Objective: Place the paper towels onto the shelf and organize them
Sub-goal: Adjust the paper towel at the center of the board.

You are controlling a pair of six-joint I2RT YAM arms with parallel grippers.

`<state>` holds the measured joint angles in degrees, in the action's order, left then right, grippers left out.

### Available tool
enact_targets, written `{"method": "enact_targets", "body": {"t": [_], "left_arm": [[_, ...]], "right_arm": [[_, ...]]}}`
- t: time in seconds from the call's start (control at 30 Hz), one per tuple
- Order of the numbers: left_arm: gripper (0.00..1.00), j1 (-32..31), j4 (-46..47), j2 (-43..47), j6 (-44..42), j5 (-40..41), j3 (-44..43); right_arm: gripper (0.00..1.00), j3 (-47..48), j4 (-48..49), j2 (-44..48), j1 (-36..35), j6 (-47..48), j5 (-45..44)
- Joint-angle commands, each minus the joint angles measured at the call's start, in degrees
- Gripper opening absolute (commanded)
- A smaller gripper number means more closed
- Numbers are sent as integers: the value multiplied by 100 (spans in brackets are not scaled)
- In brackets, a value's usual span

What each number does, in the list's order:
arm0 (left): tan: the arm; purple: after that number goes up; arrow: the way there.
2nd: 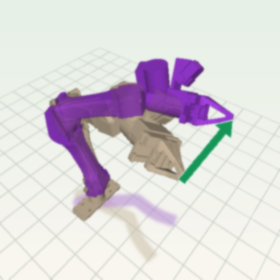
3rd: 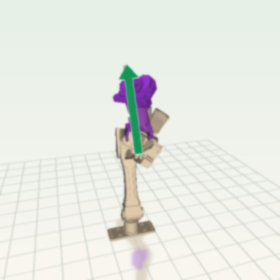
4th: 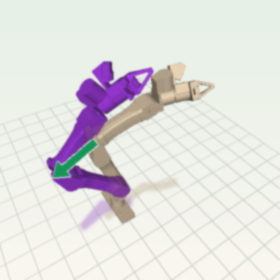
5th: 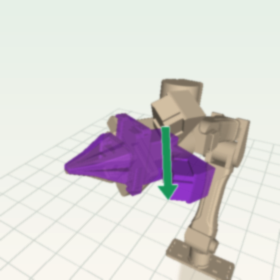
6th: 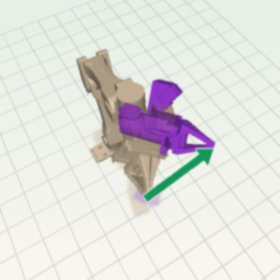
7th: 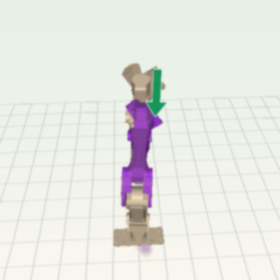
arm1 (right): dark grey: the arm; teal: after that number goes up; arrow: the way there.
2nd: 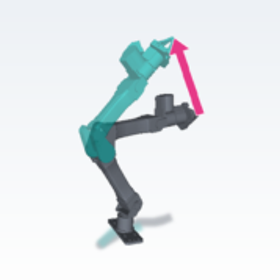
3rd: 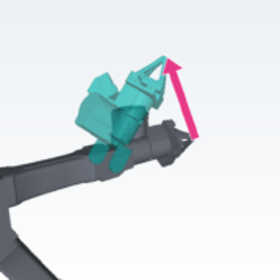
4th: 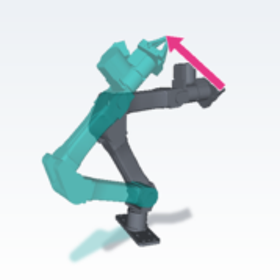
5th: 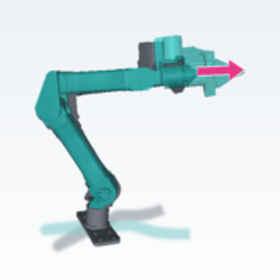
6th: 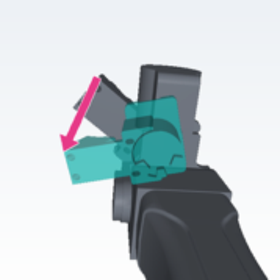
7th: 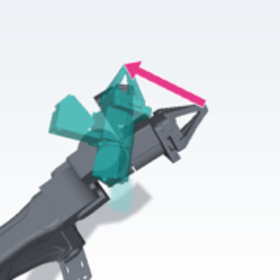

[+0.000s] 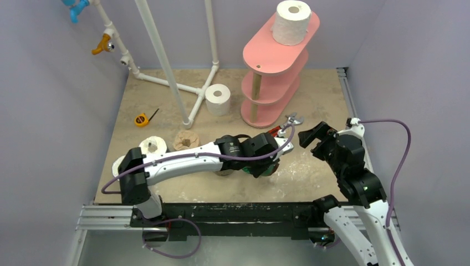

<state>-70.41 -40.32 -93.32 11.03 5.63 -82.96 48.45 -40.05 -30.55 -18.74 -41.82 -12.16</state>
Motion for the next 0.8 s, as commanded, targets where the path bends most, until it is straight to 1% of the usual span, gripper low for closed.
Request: {"method": "enact_targets", "body": {"t": [0.0,0.07,0.3,0.43,0.63,0.77], "left_arm": [[24,1,-1,-289,-360,221,-399],[24,1,-2,-454,-379,202,-483],[32,1,-9,-848,-417,70,-605],[39,1,-9,-969,-378,-88,-590],[45,1,-27,-1041,-381,-233,-598],[49,1,-29,-862,-294,-188,-579]], "right_arm": [[90,-180,-10,220,2,-398,-324],[90,-187,-32,172,7,-370,-335],[90,-279,5,218,3,-309,-349],[90,-291,-10,208,4,-269,-367],[90,-287,-12,204,5,-256,-369],[91,-304,-23,198,0,-263,-367]]}}
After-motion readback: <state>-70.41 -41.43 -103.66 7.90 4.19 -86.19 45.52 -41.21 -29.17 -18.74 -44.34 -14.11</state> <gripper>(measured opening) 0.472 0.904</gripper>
